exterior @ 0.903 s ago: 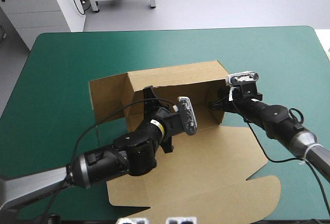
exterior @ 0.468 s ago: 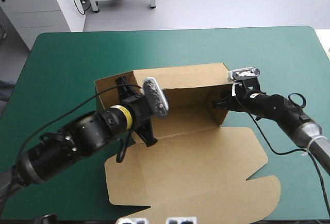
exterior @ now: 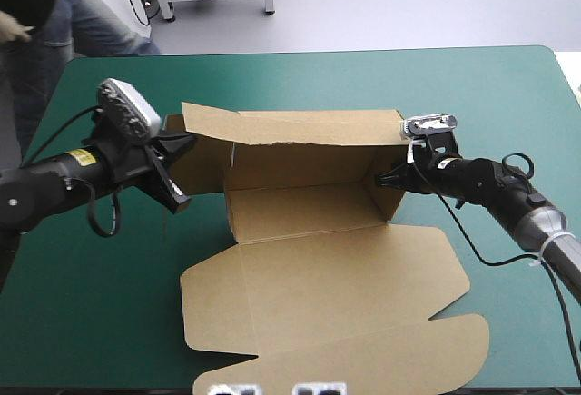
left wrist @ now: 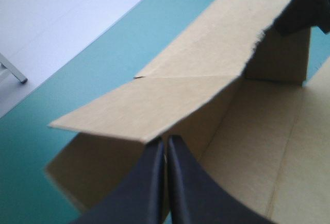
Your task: Fold the box
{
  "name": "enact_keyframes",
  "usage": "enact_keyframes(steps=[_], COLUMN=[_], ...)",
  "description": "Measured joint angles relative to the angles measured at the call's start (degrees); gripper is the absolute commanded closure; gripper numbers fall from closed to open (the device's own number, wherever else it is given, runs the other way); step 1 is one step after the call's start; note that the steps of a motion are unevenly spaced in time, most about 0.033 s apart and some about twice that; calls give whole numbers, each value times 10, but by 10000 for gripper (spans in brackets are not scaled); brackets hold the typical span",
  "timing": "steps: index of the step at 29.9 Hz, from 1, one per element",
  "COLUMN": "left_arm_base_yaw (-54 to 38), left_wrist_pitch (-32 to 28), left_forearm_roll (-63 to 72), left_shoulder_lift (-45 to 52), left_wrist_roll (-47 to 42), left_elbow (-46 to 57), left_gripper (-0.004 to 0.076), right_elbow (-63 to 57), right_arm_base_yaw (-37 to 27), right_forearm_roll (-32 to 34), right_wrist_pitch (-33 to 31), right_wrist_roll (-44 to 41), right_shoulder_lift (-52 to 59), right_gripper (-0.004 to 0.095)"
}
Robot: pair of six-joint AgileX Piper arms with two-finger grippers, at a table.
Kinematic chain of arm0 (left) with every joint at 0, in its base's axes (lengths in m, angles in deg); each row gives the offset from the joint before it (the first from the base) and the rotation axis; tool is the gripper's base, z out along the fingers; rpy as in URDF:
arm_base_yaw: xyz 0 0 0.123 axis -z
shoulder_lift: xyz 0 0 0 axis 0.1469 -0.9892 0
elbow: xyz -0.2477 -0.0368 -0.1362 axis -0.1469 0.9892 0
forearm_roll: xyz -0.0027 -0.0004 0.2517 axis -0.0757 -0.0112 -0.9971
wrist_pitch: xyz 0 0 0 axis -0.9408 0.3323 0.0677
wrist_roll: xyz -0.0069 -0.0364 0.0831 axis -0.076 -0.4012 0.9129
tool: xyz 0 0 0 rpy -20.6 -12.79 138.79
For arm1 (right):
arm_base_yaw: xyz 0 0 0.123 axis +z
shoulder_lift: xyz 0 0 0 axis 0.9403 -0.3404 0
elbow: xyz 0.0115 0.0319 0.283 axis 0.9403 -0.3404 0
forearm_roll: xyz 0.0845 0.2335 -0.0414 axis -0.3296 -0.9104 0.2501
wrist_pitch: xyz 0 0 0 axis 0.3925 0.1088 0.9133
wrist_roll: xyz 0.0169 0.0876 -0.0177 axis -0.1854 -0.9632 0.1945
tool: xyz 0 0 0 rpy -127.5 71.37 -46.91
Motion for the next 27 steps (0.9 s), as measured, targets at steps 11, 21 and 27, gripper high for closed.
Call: enact_keyframes(steps=[11, 21, 27], left_arm_base_yaw=[-282, -442, -447], left_wrist_pitch=[100, 22, -23], left_forearm_roll=[173, 307, 338], left_shoulder_lift=[23, -3, -39], left_wrist_roll=[96, 102, 125], left_elbow=[9, 118, 164], left_gripper=[715, 715, 715], right_elbow=[3, 8, 77], right_arm_base_yaw=[2, 2, 1], right_forearm_roll=[43, 47, 97], right_wrist_pitch=[-3, -12, -110], right_wrist_roll=[-47, -54, -93], right_shoulder_lift=[1, 1, -15], right_gripper=[926, 926, 926])
